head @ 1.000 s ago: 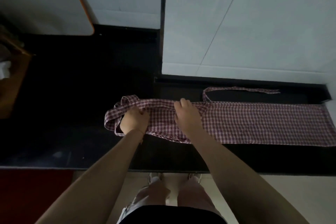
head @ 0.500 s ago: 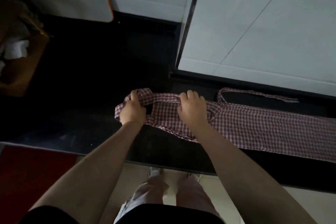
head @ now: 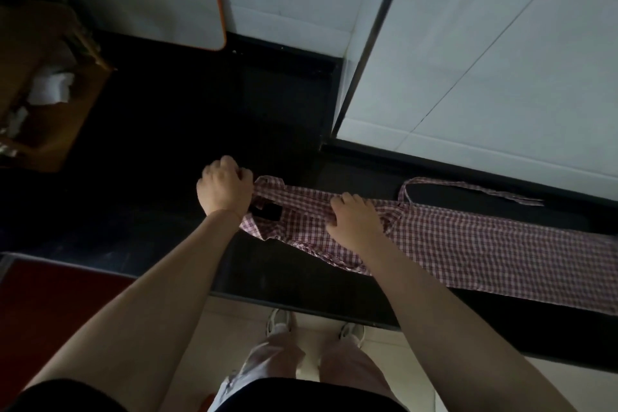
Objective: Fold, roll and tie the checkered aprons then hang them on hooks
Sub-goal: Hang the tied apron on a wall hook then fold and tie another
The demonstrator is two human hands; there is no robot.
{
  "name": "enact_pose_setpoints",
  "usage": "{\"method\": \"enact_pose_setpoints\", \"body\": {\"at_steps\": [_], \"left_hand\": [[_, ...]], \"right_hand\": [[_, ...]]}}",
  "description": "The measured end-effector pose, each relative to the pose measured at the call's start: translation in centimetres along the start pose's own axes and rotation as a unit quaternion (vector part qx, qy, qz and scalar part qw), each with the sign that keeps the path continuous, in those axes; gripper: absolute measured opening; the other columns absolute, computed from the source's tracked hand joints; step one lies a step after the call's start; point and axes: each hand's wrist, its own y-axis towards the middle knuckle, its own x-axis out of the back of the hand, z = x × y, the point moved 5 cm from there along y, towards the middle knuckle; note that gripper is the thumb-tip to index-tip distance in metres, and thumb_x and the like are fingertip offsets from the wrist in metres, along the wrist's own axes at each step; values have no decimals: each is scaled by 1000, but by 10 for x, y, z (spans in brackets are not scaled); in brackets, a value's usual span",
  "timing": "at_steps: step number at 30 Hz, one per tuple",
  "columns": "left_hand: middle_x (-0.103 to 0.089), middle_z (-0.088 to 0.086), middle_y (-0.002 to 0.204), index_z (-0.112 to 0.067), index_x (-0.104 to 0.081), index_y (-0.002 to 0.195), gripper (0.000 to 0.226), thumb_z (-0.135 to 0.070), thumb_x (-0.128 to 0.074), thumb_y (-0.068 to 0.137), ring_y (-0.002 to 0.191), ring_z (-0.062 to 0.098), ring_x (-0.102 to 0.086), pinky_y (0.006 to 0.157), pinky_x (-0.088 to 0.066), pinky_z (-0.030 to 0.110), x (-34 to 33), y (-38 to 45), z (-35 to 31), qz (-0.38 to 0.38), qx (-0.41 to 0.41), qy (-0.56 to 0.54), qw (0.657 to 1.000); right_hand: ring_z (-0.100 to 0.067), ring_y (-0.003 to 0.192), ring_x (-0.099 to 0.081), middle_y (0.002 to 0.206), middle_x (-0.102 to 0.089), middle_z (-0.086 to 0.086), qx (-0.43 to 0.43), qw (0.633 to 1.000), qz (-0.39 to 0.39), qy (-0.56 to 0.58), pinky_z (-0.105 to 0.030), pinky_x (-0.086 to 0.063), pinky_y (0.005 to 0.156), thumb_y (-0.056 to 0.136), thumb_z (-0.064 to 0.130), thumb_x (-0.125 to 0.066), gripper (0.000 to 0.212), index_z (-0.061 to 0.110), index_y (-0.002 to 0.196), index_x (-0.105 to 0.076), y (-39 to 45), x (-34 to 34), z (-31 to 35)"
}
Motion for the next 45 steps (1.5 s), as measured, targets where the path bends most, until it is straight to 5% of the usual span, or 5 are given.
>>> {"method": "enact_pose_setpoints", "body": {"at_steps": [7,20,25,31,45], "left_hand": [[-41,8,145,-23,-34,148,84,-63,-65,82,132,31,-39,103,-38,48,-37,-8,20,231,13,47,972],[-71,11,80,-7,-66,67,18,-22,-72,76,79,29,-71,77,-61,42,-25,3,50,129,327,-375,858],[-63,9,81,-10,-63,84,8,-17,-67,86,66,21,-61,64,-52,31,-28,-2,4,276,264,-427,819],[-69,13,90,-3,-65,96,31,-32,-56,97,79,24,-67,65,-56,35,-31,-29,-24,324,279,-525,735],[-66,4,87,-20,-63,80,20,-38,-65,89,83,22,-62,71,-47,32,-88,-49,-32,343,210,-299,865]], "right_hand": [[-23,124,-49,139,-48,-10,25,997,-20,72,-34,-51,96,99,29,-51,48,19,144,-42,2,-2,26],[-27,139,-38,156,-35,-7,-61,977,88,186,-48,-37,113,100,40,-48,54,22,150,-39,2,16,29],[-20,131,-47,147,-43,0,-61,823,116,552,-33,-43,100,86,60,-66,85,30,154,-26,-2,51,63],[-11,107,-59,130,-58,2,-73,825,71,556,-19,-47,84,86,24,-75,63,23,142,-45,10,48,85],[-22,80,-56,90,-60,-12,-300,735,-76,603,-33,-44,69,90,8,-54,17,2,104,-62,-32,48,-22]]}}
